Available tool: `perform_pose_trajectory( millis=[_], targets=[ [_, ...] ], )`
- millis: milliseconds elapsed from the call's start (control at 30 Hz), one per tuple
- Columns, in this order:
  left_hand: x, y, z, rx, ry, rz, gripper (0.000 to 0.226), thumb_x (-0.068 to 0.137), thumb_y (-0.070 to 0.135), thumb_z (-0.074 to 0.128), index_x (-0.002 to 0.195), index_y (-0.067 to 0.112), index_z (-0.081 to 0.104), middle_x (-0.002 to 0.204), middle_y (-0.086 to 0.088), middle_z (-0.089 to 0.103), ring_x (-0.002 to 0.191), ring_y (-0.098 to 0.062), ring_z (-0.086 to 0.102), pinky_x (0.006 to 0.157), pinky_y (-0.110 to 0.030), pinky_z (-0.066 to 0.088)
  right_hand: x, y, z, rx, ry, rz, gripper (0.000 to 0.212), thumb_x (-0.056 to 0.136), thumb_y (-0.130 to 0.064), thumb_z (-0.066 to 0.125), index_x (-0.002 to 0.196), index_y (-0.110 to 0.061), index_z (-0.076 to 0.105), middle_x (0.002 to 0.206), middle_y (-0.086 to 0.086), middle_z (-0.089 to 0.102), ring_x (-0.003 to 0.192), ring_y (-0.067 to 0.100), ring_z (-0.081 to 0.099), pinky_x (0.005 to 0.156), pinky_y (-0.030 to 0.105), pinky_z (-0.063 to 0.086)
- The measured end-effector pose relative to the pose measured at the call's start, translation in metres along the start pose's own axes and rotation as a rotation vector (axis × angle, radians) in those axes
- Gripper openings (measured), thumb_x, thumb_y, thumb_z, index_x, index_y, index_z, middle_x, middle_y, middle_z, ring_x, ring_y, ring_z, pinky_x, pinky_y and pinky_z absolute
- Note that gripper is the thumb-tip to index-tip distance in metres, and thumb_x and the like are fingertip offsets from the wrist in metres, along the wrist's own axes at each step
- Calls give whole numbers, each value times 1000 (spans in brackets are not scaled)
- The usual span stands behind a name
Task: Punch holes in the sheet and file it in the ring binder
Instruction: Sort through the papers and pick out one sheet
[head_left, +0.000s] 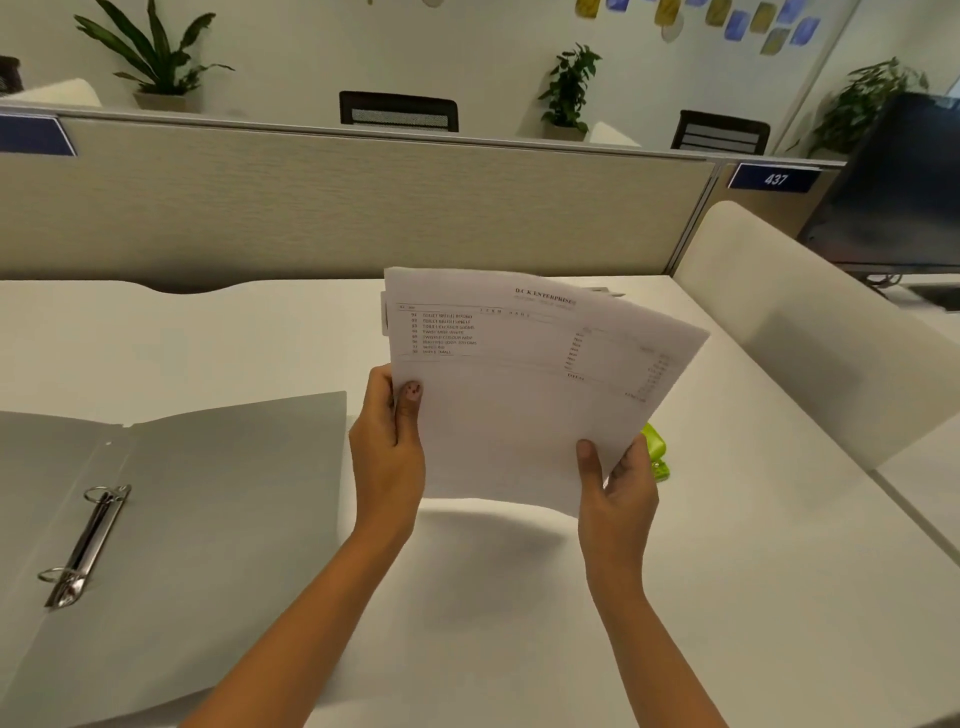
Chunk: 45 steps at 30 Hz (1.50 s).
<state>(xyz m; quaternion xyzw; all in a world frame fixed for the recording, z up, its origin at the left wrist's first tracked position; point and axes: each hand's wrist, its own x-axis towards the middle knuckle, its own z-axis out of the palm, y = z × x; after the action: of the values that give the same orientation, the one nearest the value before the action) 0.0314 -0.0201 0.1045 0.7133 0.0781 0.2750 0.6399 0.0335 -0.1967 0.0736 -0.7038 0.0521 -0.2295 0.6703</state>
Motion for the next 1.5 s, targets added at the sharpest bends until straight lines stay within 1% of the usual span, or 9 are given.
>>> perform_pose_trajectory(
  millis=[167, 467, 667, 833, 933, 1033, 1267, 1333, 1500],
  targets=[
    [-7, -17, 4, 10, -28, -154, 25, 101, 31, 36, 115, 15, 49, 108, 5, 64, 89, -7, 63, 68, -14, 56, -7, 14, 1, -19, -45, 68, 26, 96, -16, 55, 110, -37, 50, 114, -11, 62, 98, -15, 58, 79, 4, 48],
    [-11, -18, 4, 11, -13, -166, 29, 96, 33, 41, 116, 15, 51, 111, 4, 62, 95, -11, 63, 80, -27, 58, -8, 19, 2, -2, -36, 71, 25, 100, -14, 47, 108, -38, 49, 112, -14, 62, 102, -4, 59, 77, 3, 47],
    [-13, -32, 1, 1, -28, -171, 19, 94, 31, 51, 112, 26, 54, 106, 14, 64, 99, -7, 64, 78, -14, 54, -8, 25, 1, -55, -52, 85, 27, 102, -13, 41, 94, -37, 51, 100, -20, 61, 86, -14, 58, 69, 3, 45],
    [-14, -34, -1, -10, -7, -176, 28, 93, 32, 52, 117, 18, 57, 111, 5, 67, 100, -11, 64, 83, -22, 56, -8, 30, 4, -95, -48, 88, 22, 101, -17, 43, 97, -37, 51, 102, -17, 61, 92, -5, 60, 70, 4, 48],
    [-18, -42, -1, -1, -35, -186, 17, 92, 33, 54, 109, 29, 58, 105, 13, 68, 97, -6, 65, 81, -19, 55, -10, 39, 4, -141, -52, 119, 18, 100, -16, 45, 105, -33, 48, 103, -4, 62, 96, 10, 59, 69, 0, 45],
    [-20, -47, -3, 34, -52, -178, 15, 93, 29, 55, 108, 29, 57, 103, 12, 68, 94, -3, 65, 77, -14, 54, -9, 43, 3, -162, -66, 139, 16, 100, -16, 45, 109, -29, 48, 105, -1, 62, 96, 14, 58, 69, 3, 46],
    [-6, -42, -10, 5, -25, -164, 6, 92, 24, 61, 91, 26, 67, 87, -6, 72, 83, -29, 66, 78, -47, 58, 6, 40, -9, -92, -118, 186, 18, 96, -15, 54, 114, -17, 58, 108, -2, 69, 101, 9, 65, 78, 14, 49],
    [0, -41, -12, -47, -1, -195, 9, 91, 23, 62, 91, 29, 68, 89, -2, 73, 85, -25, 69, 78, -43, 58, 12, 41, -14, -47, -141, 231, 21, 94, -13, 59, 115, -14, 59, 109, 2, 71, 102, 12, 67, 83, 20, 50],
    [6, -41, -10, -252, 80, -359, 14, 91, 17, 62, 101, 23, 70, 97, 3, 75, 90, -12, 71, 80, -25, 58, 14, 32, -20, 268, -110, 431, 27, 87, -4, 65, 110, -18, 64, 99, 0, 71, 87, 21, 64, 71, 34, 52]
  ],
)
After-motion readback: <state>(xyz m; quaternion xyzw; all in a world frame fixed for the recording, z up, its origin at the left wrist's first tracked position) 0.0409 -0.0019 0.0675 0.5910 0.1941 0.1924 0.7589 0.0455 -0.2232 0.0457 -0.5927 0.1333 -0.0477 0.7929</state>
